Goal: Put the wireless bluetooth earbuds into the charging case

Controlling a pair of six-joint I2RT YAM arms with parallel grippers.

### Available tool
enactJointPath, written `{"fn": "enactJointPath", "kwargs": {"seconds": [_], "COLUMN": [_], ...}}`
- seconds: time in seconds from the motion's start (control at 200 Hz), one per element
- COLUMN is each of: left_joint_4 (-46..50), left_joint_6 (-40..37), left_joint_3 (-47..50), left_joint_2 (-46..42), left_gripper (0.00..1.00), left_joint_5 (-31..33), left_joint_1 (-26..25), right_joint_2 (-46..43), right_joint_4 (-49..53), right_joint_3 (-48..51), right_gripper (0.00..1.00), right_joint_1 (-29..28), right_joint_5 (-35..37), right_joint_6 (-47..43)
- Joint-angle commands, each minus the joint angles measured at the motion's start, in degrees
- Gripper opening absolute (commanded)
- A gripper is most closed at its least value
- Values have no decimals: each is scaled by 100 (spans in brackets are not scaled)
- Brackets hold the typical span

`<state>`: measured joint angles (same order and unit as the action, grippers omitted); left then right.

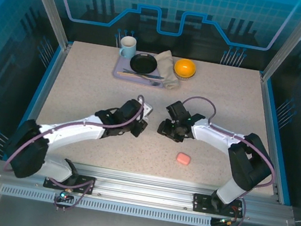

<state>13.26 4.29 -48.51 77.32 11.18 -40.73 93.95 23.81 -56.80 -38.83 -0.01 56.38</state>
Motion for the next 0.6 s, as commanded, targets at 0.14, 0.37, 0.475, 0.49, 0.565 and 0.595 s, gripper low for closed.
{"fn": "enactJointPath", "kwargs": {"seconds": [0.14, 0.37, 0.475, 0.49, 0.565, 0.595], "left_joint_4": [-59, -133, -183, -176, -205, -210], "left_joint_6": [-180, -276, -254, -256, -257, -260], "left_joint_3": [-452, -554, -554, -554, -546, -544], "left_joint_2": [-659, -792, -872, -884, -919, -937], "left_gripper": [0, 0, 0, 0, 0, 0], "left_joint_5": [117, -74, -124, -129, -149, -158], "left_joint_1": [741, 1100, 1214, 1224, 1269, 1278], "right_joint_2": [645, 1670, 2021, 2049, 2139, 2159], "right_joint_4": [347, 1064, 1266, 1285, 1323, 1329], "right_joint_3": [-1066, -2337, -2617, -2631, -2640, -2633], "right_gripper": [52, 53, 54, 54, 54, 54], "right_joint_1": [-303, -222, -222, -221, -222, -220], "right_joint_5": [290, 598, 697, 722, 819, 861], "right_joint_6": [11, -341, -430, -434, -421, -416]}}
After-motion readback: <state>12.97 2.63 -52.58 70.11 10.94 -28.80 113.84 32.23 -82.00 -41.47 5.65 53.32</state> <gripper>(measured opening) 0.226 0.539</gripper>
